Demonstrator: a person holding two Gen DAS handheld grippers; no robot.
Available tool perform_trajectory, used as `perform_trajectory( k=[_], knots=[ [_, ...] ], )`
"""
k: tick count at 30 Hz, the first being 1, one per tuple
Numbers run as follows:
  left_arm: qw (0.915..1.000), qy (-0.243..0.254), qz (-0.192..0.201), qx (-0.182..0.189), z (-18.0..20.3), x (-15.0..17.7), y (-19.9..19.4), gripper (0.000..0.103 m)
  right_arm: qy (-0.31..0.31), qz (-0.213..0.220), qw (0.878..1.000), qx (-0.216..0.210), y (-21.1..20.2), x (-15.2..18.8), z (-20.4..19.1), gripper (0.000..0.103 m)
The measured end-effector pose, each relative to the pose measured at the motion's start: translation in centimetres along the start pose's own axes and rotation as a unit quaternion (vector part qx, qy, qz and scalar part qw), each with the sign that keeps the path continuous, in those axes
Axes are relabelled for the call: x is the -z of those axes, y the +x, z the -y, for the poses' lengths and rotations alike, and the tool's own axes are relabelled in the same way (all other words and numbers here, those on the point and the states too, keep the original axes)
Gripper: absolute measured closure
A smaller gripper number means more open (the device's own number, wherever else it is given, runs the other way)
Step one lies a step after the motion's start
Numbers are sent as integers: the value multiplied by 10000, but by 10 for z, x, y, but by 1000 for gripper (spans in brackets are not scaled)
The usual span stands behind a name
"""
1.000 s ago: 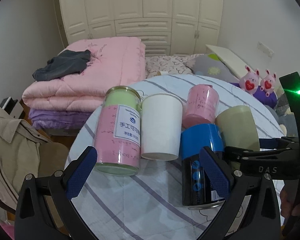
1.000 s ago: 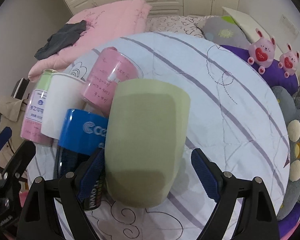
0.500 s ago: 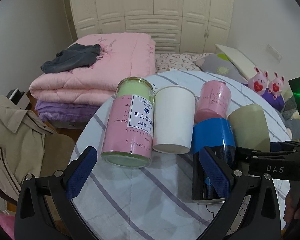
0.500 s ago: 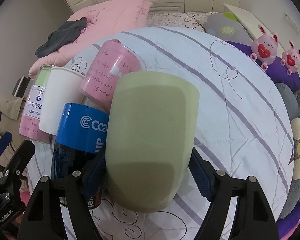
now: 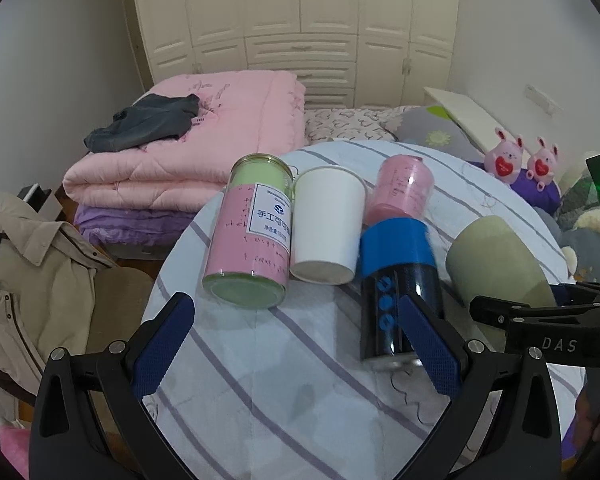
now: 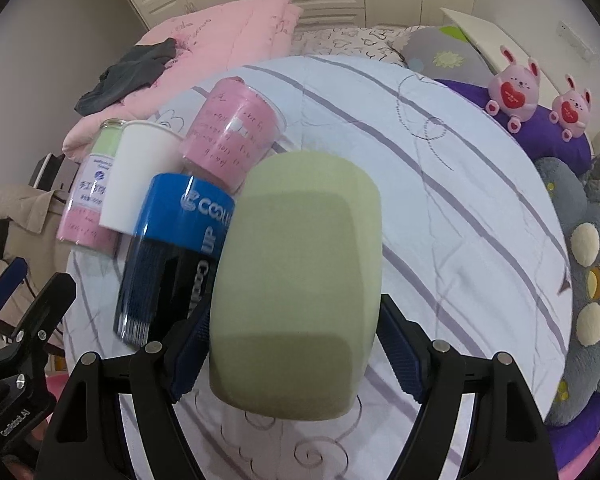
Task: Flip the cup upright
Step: 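Lift the pale green cup with the right gripper and pull it back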
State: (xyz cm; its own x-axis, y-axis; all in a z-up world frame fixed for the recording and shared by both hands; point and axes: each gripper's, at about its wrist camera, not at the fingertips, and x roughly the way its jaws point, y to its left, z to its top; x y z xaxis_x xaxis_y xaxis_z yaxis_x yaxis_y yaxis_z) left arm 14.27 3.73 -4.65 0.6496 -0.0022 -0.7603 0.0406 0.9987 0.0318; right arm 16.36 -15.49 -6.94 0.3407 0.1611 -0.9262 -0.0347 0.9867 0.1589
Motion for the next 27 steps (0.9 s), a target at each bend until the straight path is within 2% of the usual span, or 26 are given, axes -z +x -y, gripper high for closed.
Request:
perform_trajectory(
  k=[17, 22, 27],
  knots=[
    [9997, 128, -182, -25, -1, 74, -56, 0, -119, -272, 9993, -229, -14, 99, -19, 25],
    [9995, 124, -291, -27, -5, 92, -61, 0, -141, -246, 9993, -236, -16, 116, -27, 25],
    [9998, 57, -211, -19, -7, 98, -68, 0, -183, -388, 9989, -201, -9, 121, -30, 23]
  ],
)
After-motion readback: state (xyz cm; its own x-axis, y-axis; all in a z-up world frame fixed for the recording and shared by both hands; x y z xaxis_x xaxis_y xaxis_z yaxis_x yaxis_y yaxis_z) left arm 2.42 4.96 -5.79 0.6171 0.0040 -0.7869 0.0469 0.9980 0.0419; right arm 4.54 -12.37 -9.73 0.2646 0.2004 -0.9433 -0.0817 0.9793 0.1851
